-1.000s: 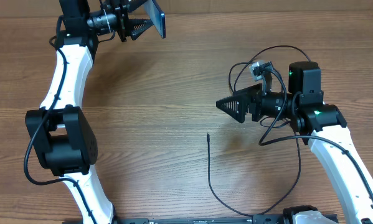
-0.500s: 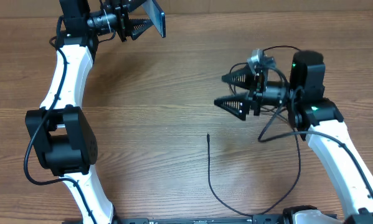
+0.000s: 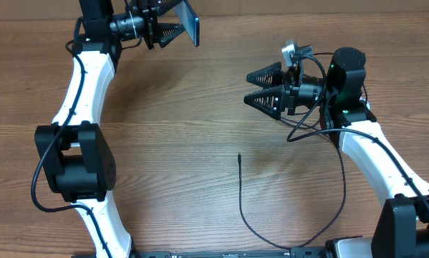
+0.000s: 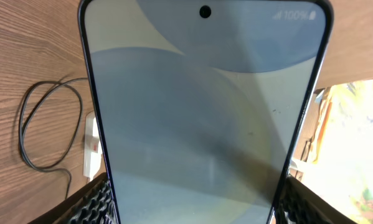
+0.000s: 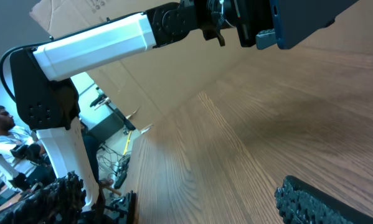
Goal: Plug charger to phone and switch on socket
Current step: 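Raise the right gripper and move it toward the held smartphone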
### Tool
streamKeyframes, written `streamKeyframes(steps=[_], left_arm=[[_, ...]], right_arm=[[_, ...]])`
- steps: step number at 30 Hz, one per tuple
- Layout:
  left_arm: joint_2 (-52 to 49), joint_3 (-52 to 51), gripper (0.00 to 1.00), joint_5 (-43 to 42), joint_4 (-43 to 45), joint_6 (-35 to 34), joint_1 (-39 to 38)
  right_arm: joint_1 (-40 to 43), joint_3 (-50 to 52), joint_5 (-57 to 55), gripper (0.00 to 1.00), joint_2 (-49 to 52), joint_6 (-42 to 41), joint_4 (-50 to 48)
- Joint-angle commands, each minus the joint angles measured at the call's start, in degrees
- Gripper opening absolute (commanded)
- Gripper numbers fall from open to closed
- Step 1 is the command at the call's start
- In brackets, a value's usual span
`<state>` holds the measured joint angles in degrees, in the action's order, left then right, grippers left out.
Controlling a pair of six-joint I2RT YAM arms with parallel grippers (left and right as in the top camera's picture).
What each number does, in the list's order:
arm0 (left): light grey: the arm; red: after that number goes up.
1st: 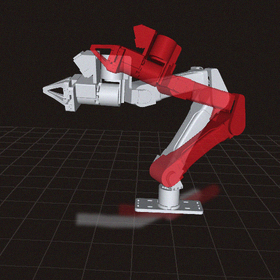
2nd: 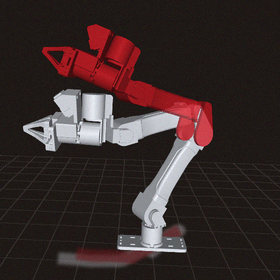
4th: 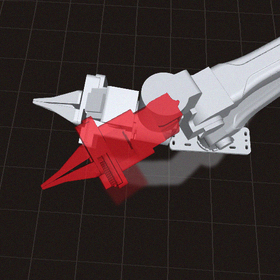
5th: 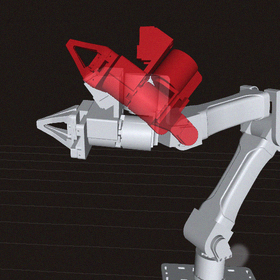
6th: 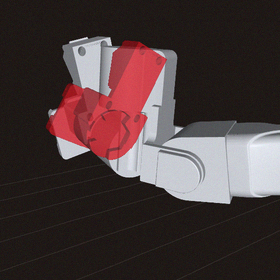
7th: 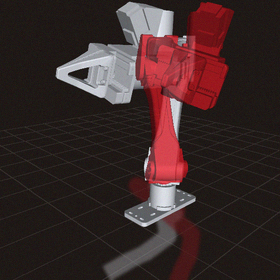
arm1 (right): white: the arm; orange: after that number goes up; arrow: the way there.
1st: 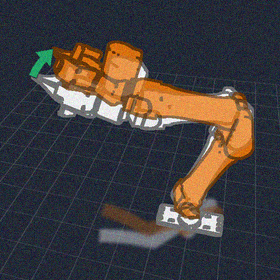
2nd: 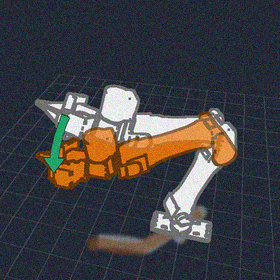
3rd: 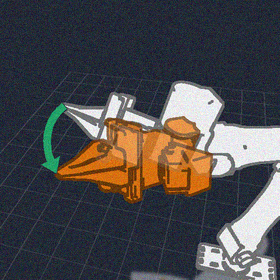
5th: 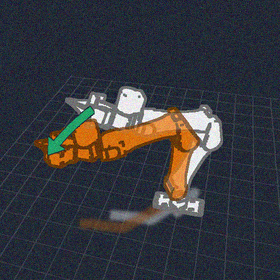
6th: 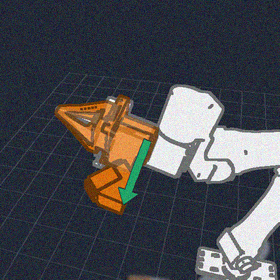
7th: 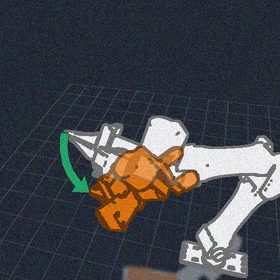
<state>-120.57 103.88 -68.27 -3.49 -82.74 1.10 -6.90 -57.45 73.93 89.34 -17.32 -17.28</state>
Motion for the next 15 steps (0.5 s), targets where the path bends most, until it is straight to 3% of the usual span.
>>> streamKeyframes(steps=[1, 6, 12, 15], left_arm=[[-0.07, 1.68, 0.04, -0.57, 0.33, 1.79, -0.11], [-0.07, 1.64, 0.04, -0.79, 0.31, 1.99, -0.11], [-0.07, 1.62, 0.04, -3.3, -0.66, 1.92, -0.13], [-0.07, 1.62, 0.04, -3.34, -3.89, 2.58, -0.13]], right_arm=[[-0.24, -1.18, 0.09, 1.0, 0.15, -1.57, -0.94], [-0.24, -1.18, -2.36, 1.0, 0.15, -2.51, -0.22], [-0.42, -1.27, -18.82, 1.0, 0.15, -9.97, 1.75], [-1.42, -3.3, -28.79, 1.0, 0.15, -10.27, 10.38]])
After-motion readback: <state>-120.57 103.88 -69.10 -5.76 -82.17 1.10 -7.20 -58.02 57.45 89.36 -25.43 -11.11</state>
